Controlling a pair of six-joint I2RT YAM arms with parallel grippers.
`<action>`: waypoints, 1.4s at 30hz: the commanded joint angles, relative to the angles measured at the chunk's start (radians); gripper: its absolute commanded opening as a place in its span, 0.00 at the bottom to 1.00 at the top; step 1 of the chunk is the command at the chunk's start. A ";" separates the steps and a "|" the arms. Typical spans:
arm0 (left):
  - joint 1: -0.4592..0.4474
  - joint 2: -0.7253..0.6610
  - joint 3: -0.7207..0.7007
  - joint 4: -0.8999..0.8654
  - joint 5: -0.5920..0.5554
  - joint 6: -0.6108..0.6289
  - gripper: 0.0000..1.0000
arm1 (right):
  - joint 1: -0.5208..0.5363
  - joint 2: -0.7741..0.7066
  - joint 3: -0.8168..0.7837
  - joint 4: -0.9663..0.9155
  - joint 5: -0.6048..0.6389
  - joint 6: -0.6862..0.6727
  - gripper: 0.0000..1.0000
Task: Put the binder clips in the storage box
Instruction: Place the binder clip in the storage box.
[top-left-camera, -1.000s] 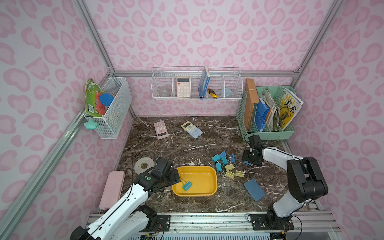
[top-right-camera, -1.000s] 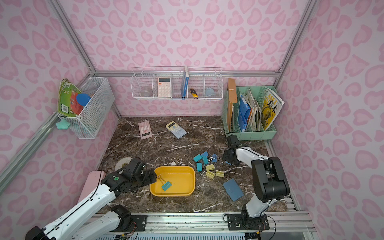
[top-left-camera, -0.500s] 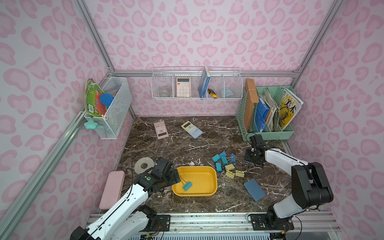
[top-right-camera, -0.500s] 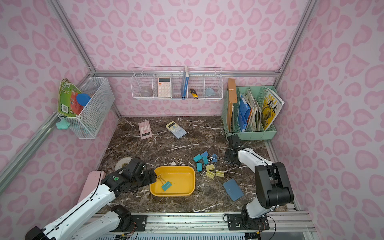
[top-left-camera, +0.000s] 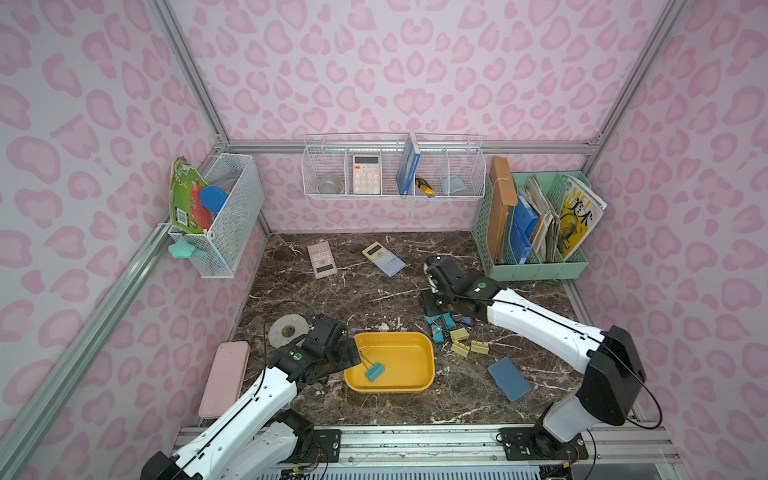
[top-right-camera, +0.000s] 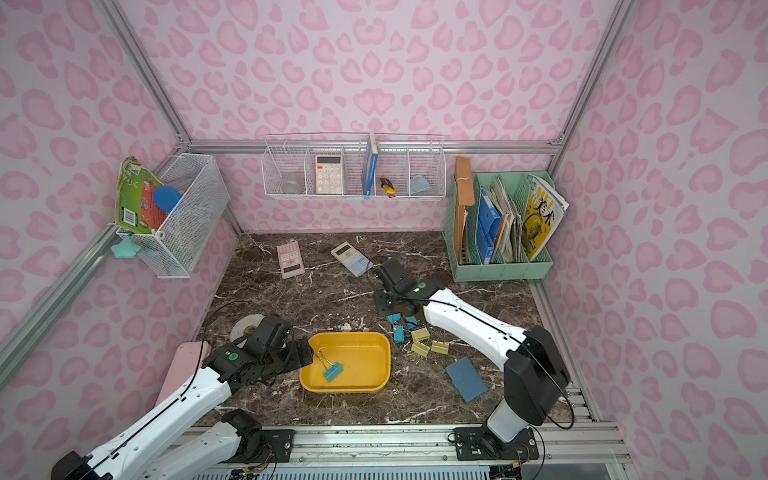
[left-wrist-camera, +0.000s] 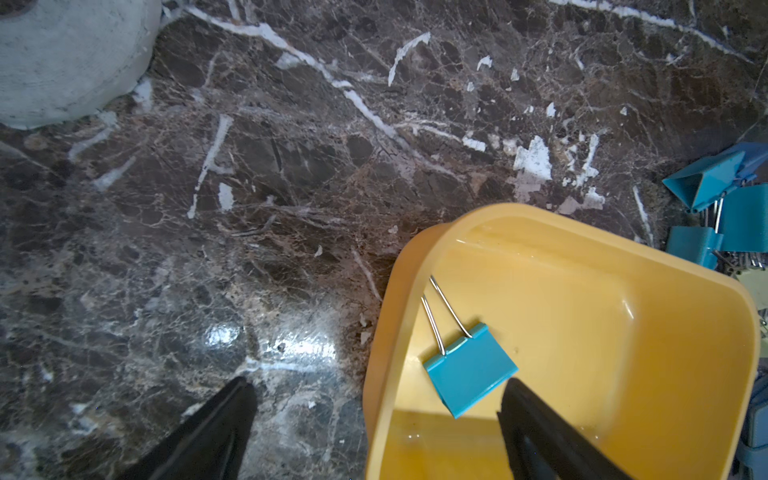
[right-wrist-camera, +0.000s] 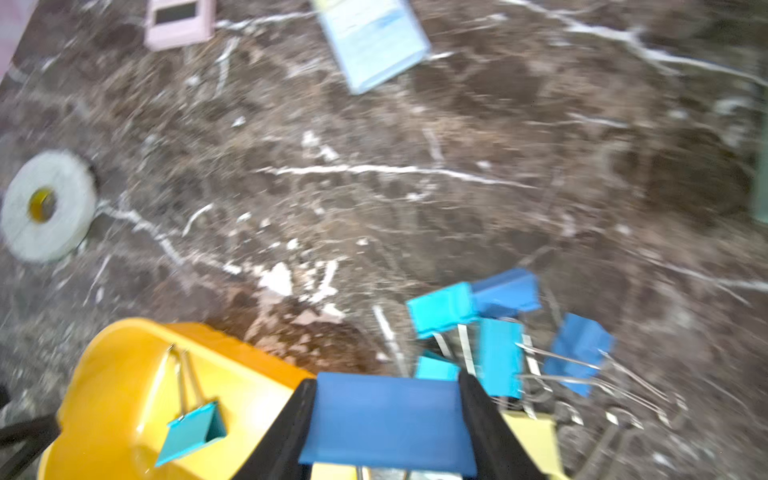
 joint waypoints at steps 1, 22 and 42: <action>0.001 -0.008 0.003 -0.008 -0.007 0.001 0.96 | 0.098 0.084 0.075 0.002 -0.044 -0.060 0.38; 0.004 -0.010 0.002 -0.012 -0.017 0.000 0.96 | 0.244 0.173 -0.080 0.119 -0.165 -0.491 0.34; 0.006 0.004 0.001 -0.005 -0.011 0.004 0.96 | 0.024 -0.115 -0.178 0.157 -0.201 -0.121 0.76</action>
